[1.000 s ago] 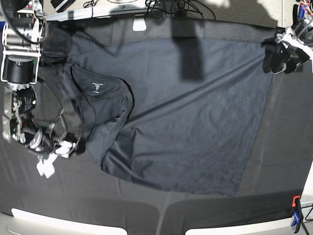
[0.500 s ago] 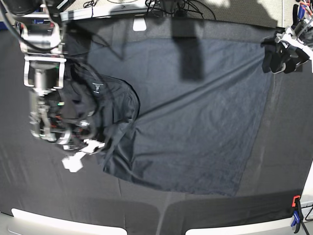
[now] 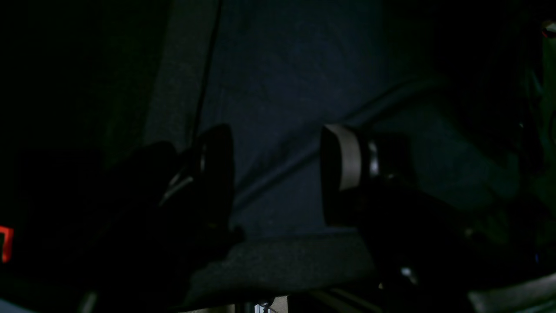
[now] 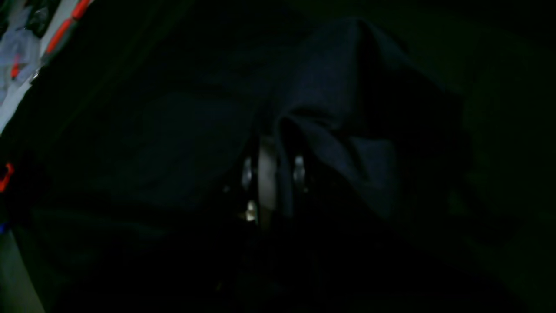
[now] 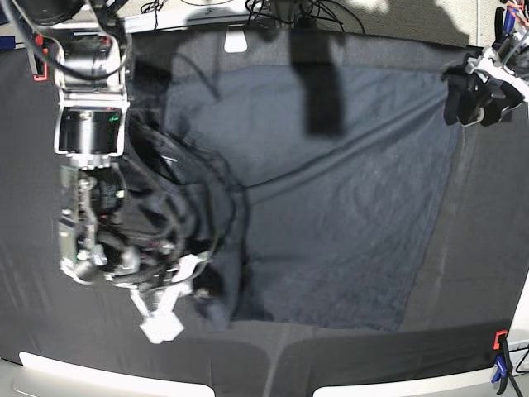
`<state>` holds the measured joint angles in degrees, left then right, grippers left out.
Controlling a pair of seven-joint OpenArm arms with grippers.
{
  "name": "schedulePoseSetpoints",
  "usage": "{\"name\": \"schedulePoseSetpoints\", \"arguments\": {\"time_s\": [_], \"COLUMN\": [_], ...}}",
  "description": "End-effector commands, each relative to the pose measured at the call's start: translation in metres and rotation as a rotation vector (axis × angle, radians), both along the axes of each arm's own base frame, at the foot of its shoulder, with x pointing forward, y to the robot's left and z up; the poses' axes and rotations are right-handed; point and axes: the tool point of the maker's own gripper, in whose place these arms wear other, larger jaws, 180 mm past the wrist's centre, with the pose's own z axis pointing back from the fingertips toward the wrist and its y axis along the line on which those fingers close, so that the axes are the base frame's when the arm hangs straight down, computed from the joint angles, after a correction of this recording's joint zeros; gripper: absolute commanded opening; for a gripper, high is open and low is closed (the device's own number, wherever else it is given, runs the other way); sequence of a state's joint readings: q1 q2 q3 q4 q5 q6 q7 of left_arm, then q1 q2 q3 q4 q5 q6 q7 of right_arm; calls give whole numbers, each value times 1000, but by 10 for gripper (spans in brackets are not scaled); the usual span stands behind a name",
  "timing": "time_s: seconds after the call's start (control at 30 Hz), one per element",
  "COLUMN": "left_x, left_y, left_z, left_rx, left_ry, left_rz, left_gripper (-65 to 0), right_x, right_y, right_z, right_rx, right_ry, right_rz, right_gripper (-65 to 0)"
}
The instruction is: Layout the t-shirt on the table in an organized manner, then fold the t-shirt properly
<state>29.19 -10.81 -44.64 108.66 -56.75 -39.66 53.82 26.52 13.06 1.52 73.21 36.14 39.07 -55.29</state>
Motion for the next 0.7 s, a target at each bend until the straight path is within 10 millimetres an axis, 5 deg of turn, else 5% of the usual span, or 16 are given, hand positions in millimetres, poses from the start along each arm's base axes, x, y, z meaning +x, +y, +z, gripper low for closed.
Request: {"name": "schedulePoseSetpoints", "arguments": {"time_s": [0.0, 0.07, 0.27, 0.67], "left_x": [4, 4, 4, 2], "left_y": [1, 1, 1, 5], "left_z": [12, 12, 12, 6], "left_rx": [4, 4, 4, 42], "left_ry": [-49, -49, -48, -20], "left_rz": [-3, -3, -3, -2], "left_gripper": [-354, -354, -354, -354], "right_x": [9, 3, -9, -2], "right_y": [6, 13, 29, 24], "right_z": [23, 11, -12, 1], "right_rx": [11, -53, -189, -113], "right_ry": [-69, -41, -10, -34], "right_rz": [29, 69, 156, 116], "right_gripper": [-644, -624, -431, -429]}}
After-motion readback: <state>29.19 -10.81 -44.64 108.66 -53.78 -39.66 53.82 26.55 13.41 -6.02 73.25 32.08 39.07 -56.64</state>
